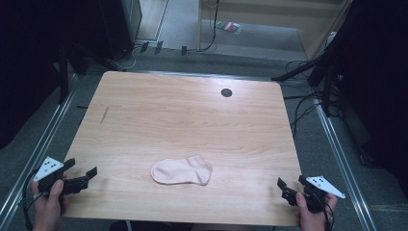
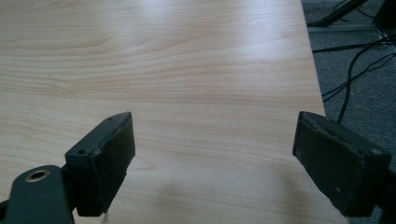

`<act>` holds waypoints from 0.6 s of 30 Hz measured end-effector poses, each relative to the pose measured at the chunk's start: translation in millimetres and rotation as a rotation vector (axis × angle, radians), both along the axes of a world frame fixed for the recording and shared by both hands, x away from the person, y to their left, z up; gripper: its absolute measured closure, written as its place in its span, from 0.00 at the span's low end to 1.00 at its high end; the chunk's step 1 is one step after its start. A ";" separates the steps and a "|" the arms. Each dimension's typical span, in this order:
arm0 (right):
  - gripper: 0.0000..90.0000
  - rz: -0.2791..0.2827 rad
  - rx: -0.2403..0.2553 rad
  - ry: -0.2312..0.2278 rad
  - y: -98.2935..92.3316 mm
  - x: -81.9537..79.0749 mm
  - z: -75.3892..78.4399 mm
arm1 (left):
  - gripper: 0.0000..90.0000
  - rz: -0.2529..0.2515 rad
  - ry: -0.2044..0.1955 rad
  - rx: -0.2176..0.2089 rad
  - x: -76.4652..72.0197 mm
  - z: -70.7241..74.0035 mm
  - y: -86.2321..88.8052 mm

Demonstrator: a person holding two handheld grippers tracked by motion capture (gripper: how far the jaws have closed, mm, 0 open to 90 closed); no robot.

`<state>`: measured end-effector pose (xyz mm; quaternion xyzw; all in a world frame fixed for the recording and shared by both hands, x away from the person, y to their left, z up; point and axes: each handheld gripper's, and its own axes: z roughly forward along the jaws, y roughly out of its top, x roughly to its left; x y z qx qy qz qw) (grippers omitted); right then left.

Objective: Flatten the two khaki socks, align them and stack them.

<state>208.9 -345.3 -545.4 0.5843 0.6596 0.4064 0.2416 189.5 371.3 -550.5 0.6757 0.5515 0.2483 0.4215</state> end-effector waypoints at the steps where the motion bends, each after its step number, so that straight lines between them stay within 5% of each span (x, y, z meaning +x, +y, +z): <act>1: 0.14 -0.001 0.003 0.001 -1.6 -1.8 -0.6 | 0.09 0.002 0.001 -0.001 -1.2 -0.7 0.9; 18: 0.15 -0.005 0.035 -0.006 -9.6 -7.5 -5.5 | 0.09 0.014 0.041 -0.028 5.0 -3.0 2.1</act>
